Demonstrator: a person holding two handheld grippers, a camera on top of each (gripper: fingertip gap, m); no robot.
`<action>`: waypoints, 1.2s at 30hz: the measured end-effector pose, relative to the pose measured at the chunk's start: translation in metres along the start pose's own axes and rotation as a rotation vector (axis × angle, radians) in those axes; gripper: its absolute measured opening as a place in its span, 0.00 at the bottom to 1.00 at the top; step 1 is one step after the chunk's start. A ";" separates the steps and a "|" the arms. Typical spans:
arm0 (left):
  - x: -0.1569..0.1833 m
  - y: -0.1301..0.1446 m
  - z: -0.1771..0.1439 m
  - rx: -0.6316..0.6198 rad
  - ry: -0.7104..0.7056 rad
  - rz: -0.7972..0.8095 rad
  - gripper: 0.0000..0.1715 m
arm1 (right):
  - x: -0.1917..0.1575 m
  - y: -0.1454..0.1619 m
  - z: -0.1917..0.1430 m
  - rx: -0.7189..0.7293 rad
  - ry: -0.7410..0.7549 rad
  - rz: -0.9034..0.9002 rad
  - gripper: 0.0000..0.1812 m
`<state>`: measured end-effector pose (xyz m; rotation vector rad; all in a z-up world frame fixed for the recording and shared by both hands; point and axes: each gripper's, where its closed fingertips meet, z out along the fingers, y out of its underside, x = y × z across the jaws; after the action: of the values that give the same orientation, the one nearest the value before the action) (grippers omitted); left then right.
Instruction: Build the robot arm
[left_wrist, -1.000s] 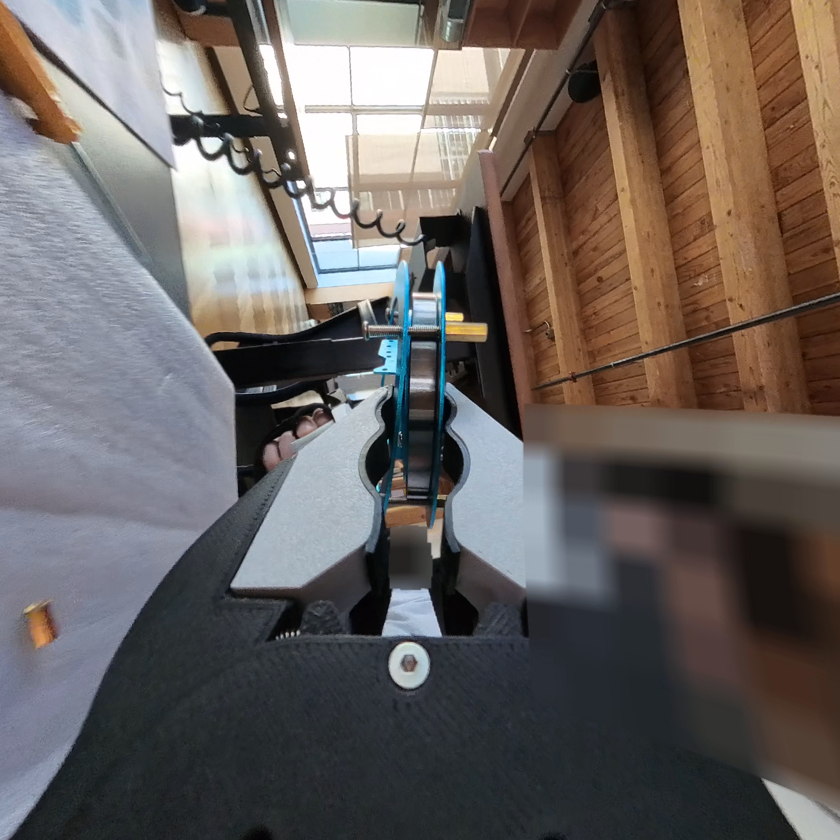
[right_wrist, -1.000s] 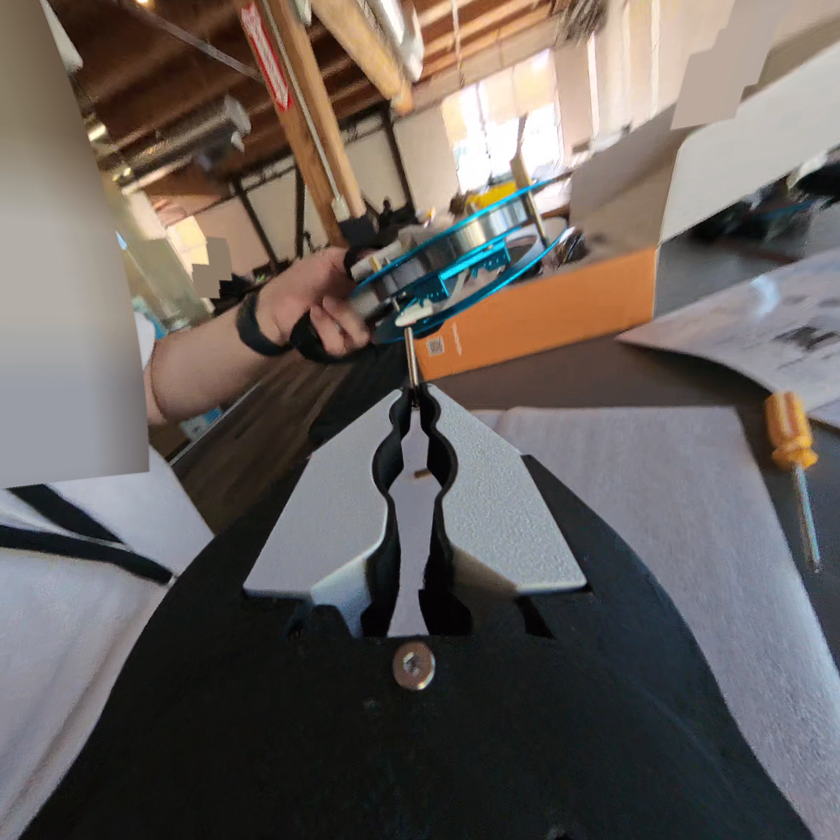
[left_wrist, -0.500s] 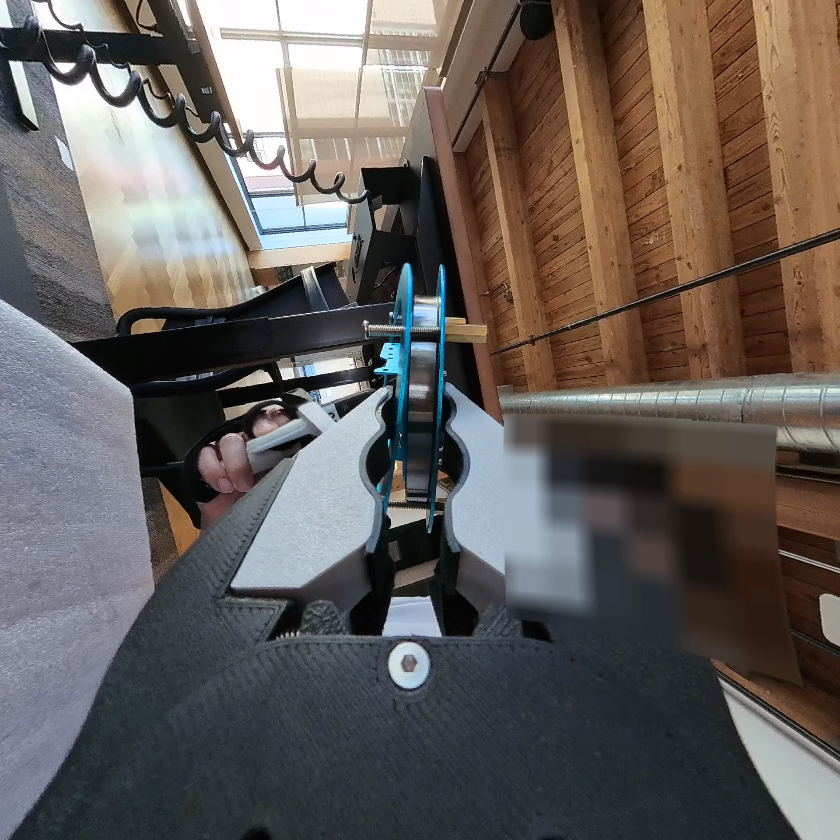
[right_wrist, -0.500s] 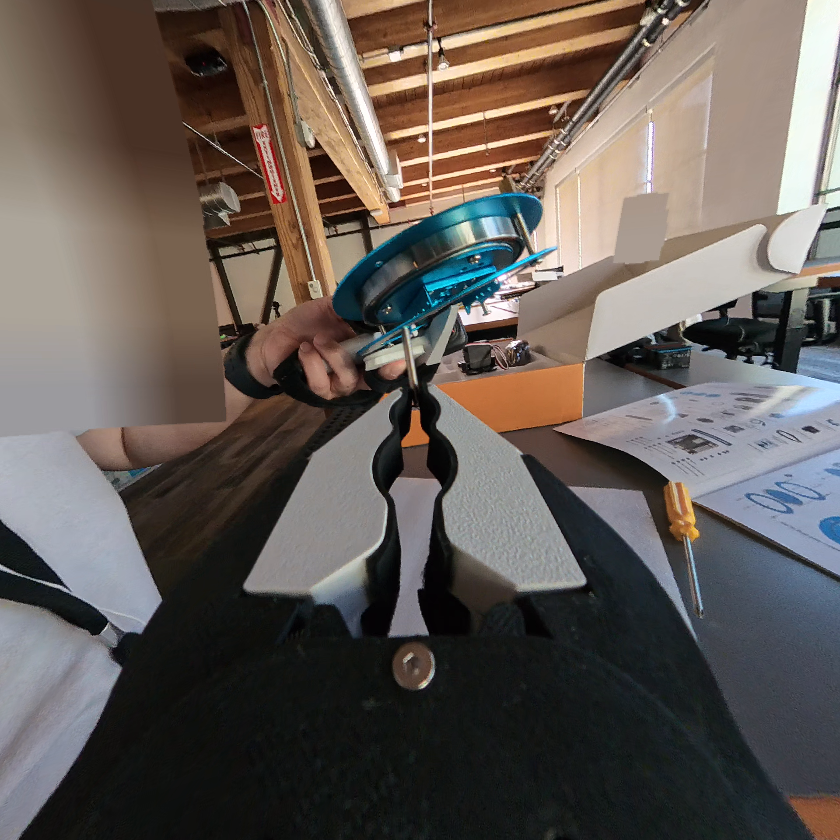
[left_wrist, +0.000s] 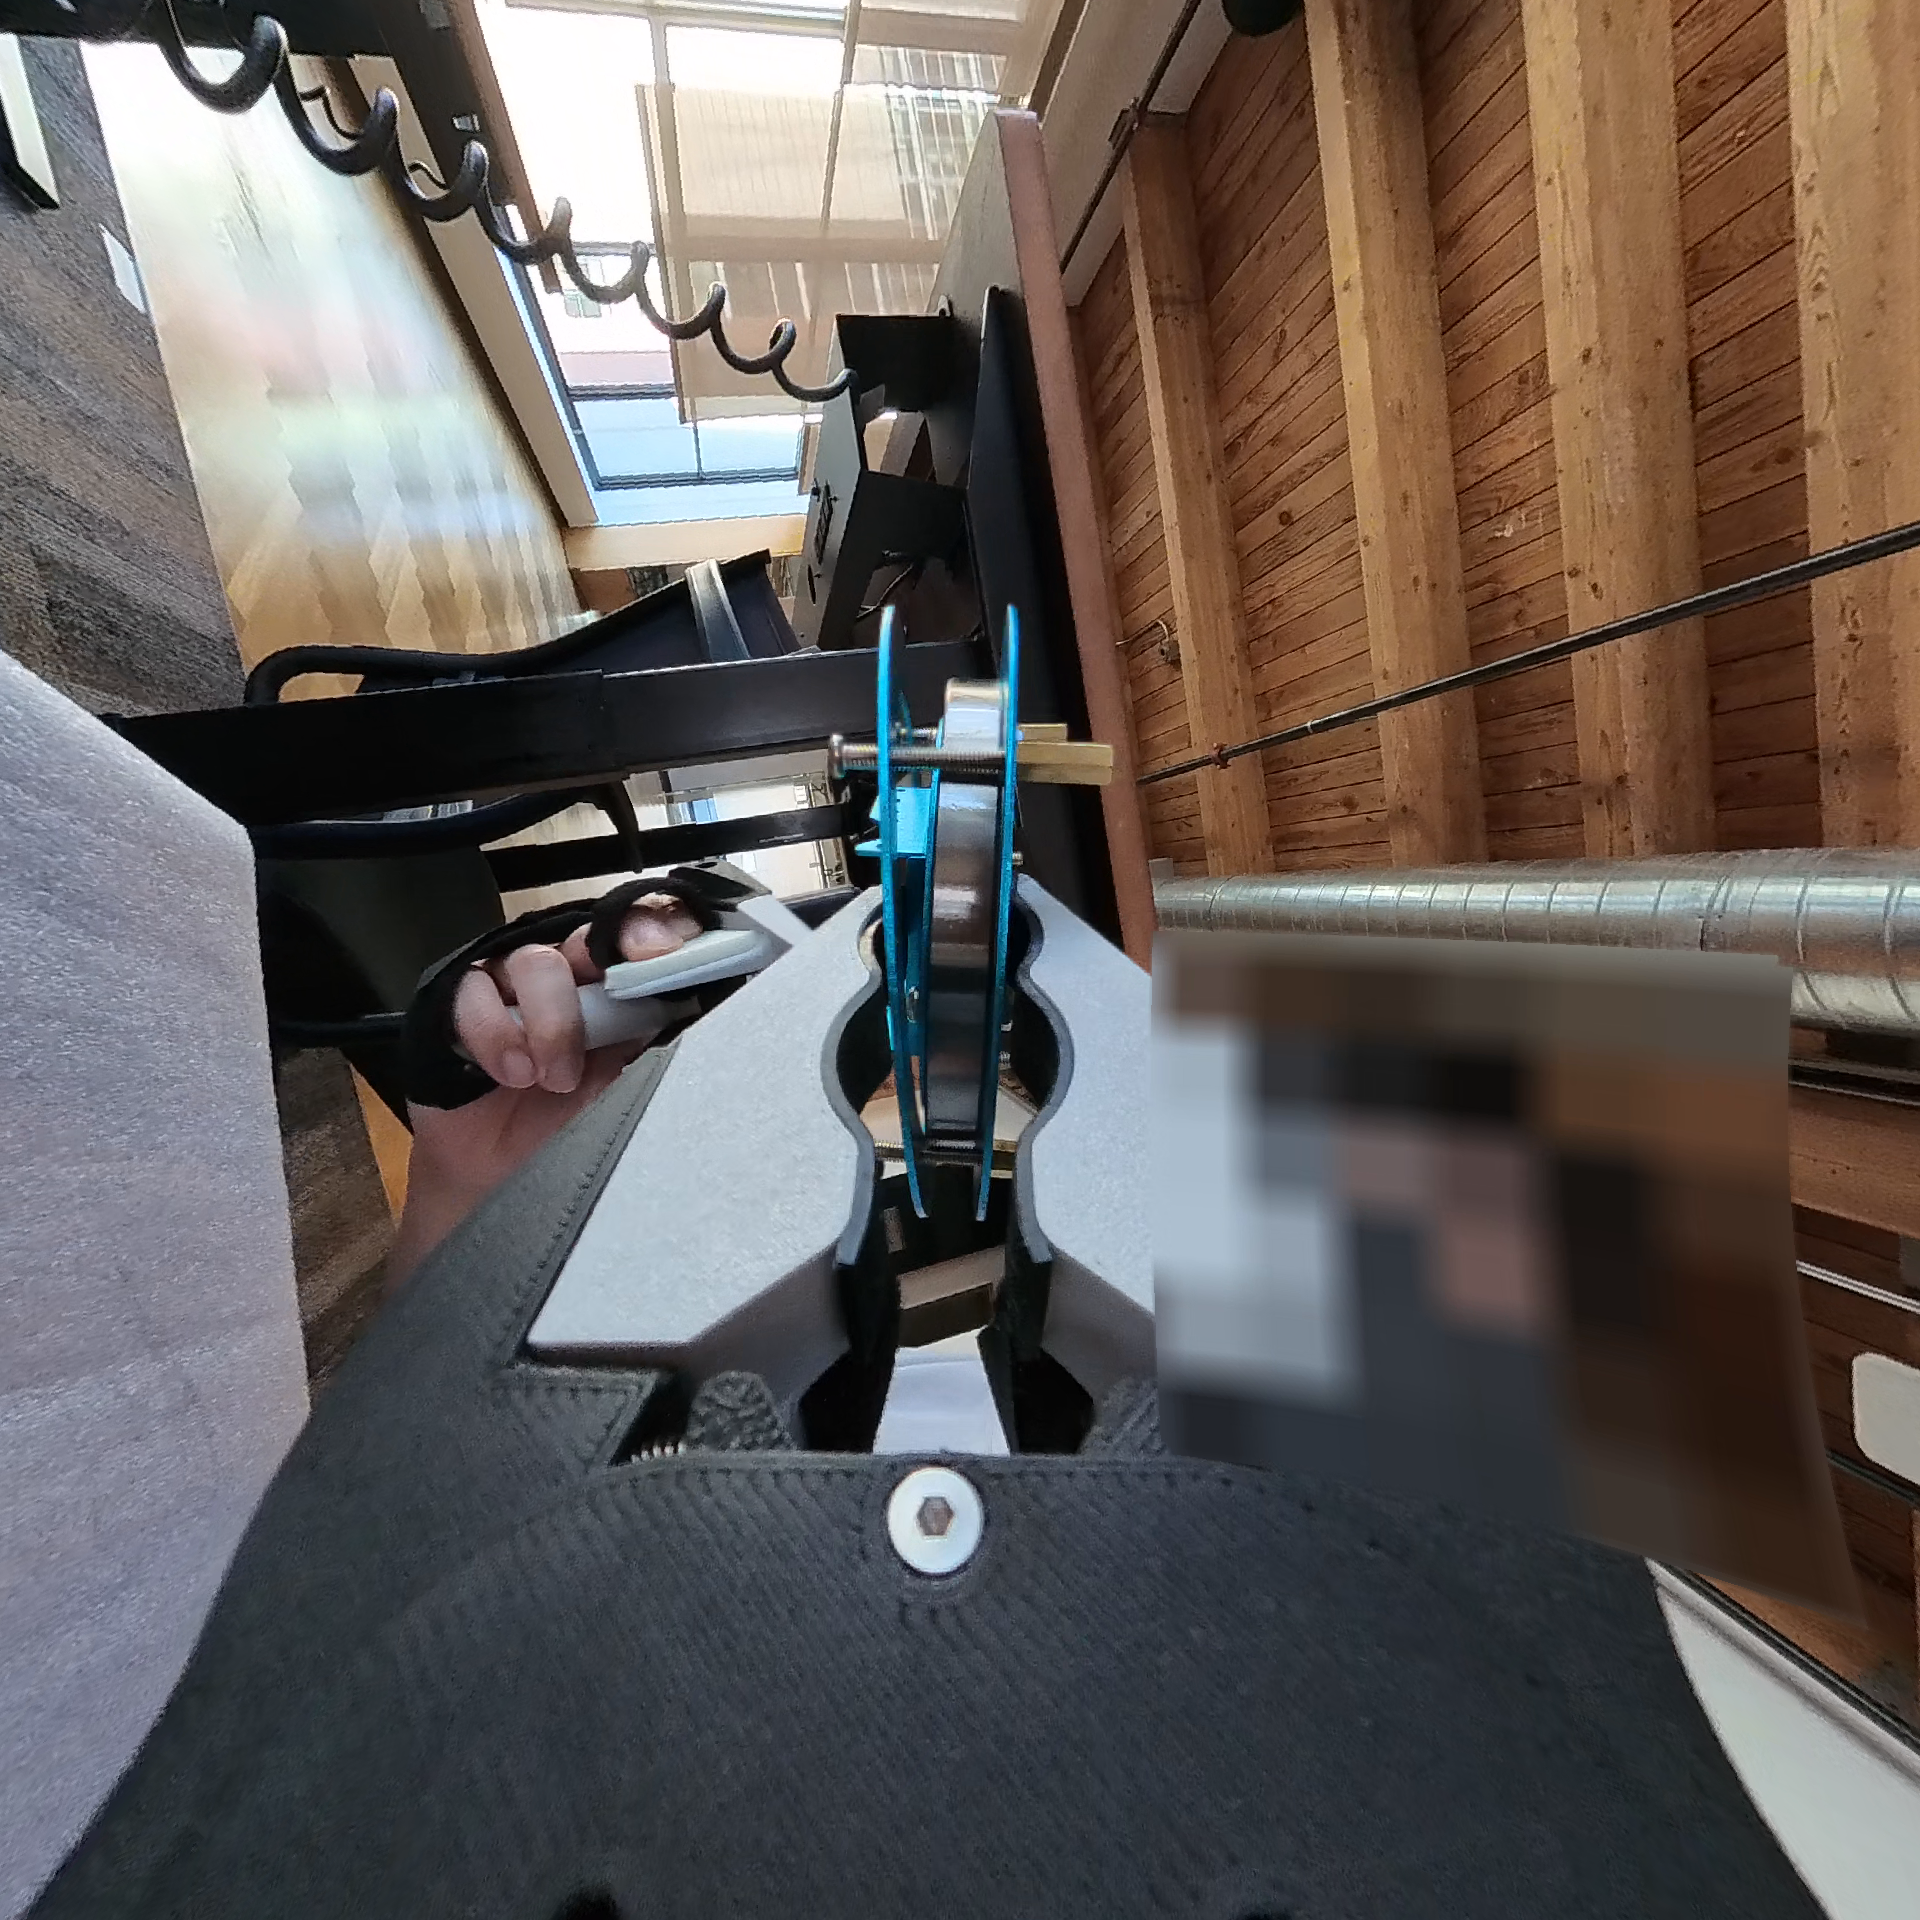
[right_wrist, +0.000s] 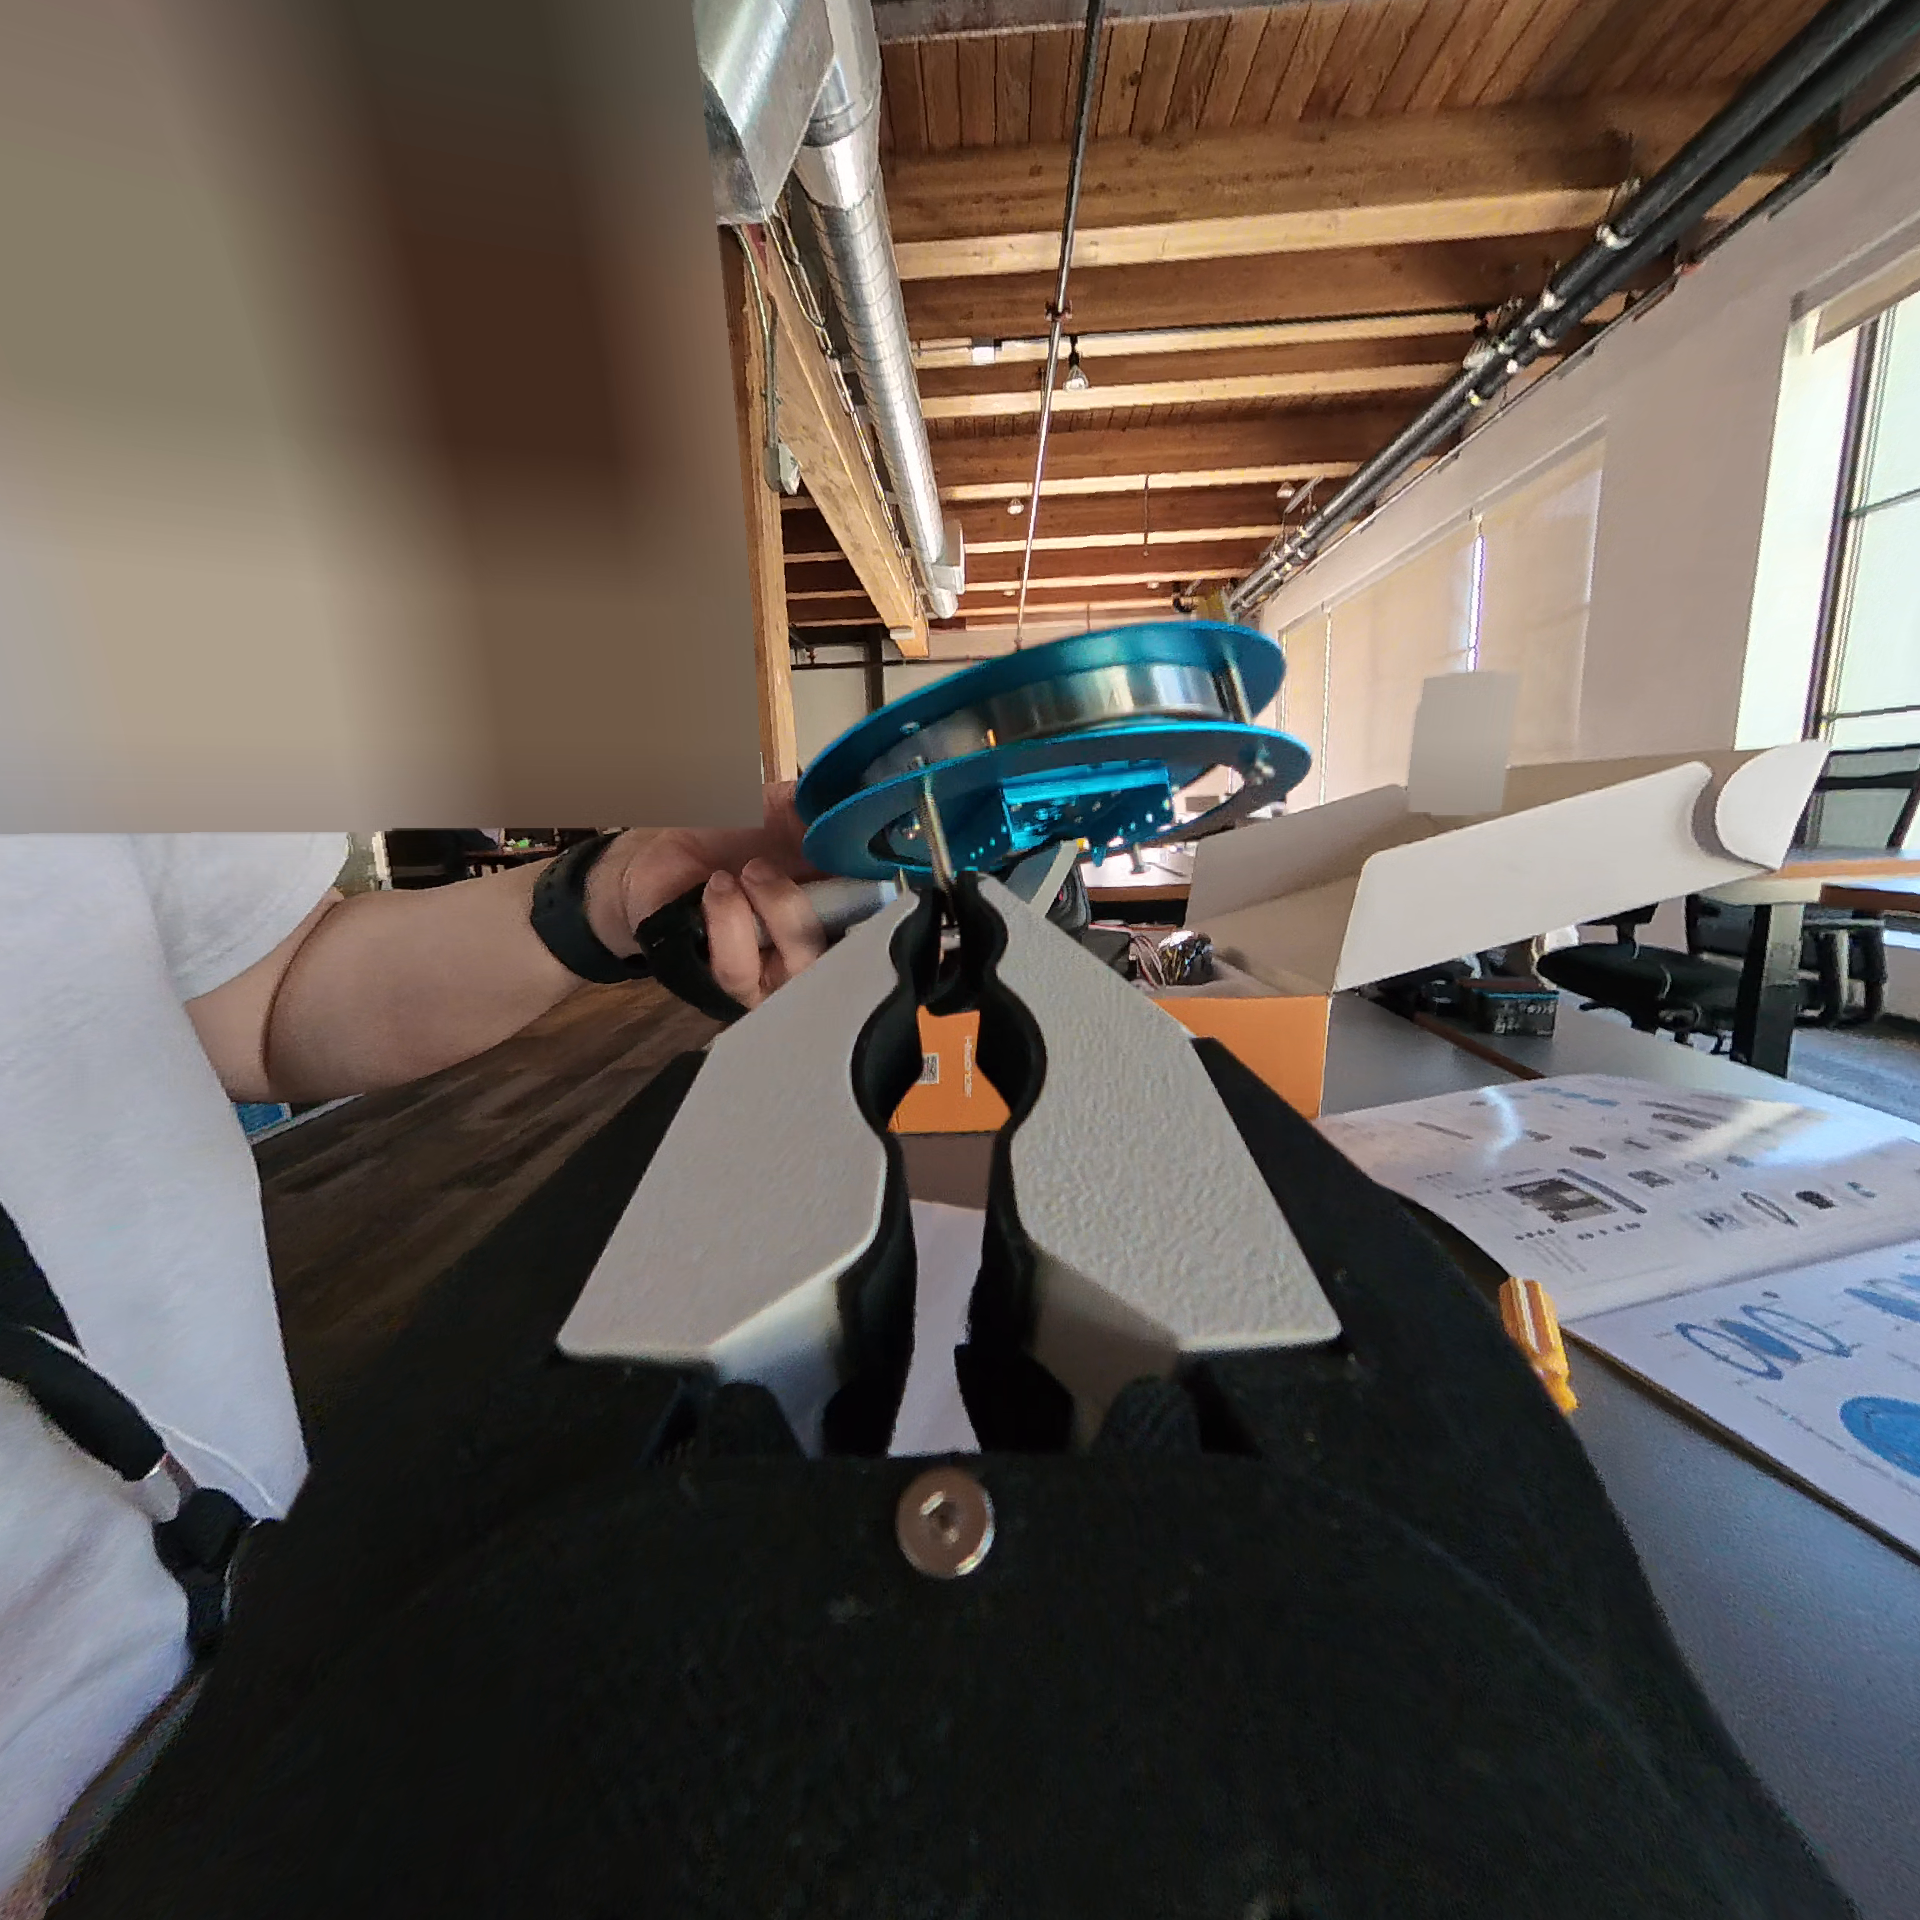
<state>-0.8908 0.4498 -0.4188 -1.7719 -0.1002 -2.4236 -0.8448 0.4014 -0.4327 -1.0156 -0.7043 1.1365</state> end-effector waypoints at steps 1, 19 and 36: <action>-0.001 0.001 0.000 -0.002 -0.004 -0.003 0.09 | -0.002 -0.003 0.000 0.023 -0.008 -0.005 0.01; -0.003 0.006 0.005 0.032 0.024 -0.024 0.09 | -0.003 -0.005 0.001 0.159 -0.053 0.160 0.00; -0.019 -0.033 -0.050 0.158 -0.110 0.119 0.09 | 0.022 0.128 -0.041 -0.774 0.133 0.175 0.11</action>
<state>-0.9368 0.4772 -0.4513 -1.7856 -0.1871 -2.1730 -0.8528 0.4220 -0.5676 -1.8156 -0.9908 0.9360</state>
